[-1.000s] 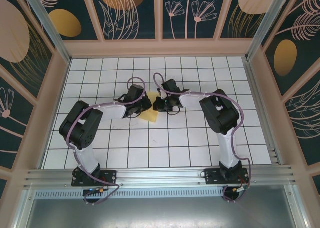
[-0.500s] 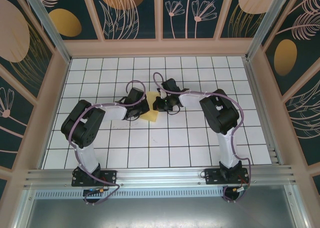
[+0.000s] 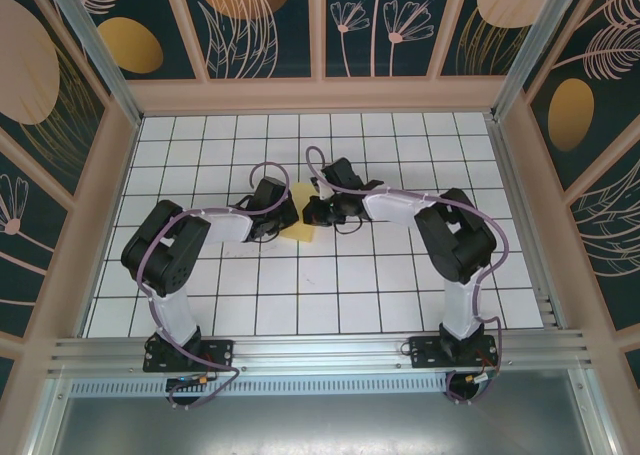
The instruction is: Fold a paper plane with a square sheet of paper (pick it up from the middle)
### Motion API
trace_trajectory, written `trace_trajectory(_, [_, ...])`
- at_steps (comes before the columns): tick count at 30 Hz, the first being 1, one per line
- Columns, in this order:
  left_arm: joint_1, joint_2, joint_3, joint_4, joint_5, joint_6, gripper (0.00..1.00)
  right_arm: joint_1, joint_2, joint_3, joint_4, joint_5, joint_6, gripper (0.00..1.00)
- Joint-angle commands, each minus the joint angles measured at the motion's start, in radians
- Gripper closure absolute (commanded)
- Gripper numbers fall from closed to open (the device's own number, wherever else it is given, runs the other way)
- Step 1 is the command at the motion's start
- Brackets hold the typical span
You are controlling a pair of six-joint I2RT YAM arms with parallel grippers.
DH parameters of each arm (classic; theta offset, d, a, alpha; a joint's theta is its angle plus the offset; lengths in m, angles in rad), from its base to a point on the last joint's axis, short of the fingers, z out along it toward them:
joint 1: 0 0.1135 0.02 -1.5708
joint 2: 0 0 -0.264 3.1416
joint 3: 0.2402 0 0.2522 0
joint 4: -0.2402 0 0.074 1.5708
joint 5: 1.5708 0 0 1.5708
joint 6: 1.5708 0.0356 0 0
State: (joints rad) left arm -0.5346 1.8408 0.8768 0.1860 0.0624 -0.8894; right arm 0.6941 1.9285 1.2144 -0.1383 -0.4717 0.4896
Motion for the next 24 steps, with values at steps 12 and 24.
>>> trace_trajectory(12, [0.005, 0.034, -0.038, -0.065, -0.007, -0.022, 0.93, 0.035, 0.032, -0.035, -0.029, 0.045, 0.053, 0.92])
trace_trajectory(24, [0.005, 0.034, -0.043, -0.065, -0.014, -0.028, 0.93, 0.035, 0.051, -0.053, -0.046, 0.04, 0.045, 0.92])
